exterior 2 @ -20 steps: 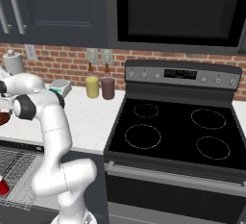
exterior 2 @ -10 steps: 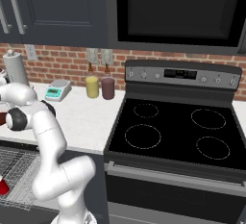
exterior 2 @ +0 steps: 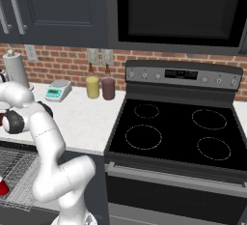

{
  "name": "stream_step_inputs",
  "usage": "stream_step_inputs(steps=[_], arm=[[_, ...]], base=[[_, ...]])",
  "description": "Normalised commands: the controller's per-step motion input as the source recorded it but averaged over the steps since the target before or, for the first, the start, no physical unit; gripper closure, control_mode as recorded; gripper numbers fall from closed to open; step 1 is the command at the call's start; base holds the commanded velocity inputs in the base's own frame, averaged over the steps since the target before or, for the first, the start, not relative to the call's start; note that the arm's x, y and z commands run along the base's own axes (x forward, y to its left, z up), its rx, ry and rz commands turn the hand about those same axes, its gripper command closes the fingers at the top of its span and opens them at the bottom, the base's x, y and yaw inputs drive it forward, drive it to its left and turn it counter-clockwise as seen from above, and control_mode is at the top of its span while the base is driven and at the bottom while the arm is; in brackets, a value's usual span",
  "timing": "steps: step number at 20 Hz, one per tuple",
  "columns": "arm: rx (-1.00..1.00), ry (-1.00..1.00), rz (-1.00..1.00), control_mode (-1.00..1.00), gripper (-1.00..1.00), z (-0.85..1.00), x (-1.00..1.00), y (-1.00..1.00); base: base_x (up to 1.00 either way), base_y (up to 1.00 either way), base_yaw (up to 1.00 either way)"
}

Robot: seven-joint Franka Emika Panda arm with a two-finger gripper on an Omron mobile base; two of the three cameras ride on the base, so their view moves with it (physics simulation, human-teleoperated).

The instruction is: Pick up the cup and bowl from the counter, place them in the dishwasher, and close the dishwasher door.

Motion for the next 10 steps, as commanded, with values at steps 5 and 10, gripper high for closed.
stream_step_inputs(steps=[5, 10], arm=[[0.25, -0.08, 0.00, -1.00, -1.00, -0.03, 0.00, -0.60], [0.34, -0.03, 0.02, -1.00, -1.00, -0.25, -0.07, -0.72]], base=[[0.00, 0.00, 0.00], [0.00, 0.00, 0.00]])
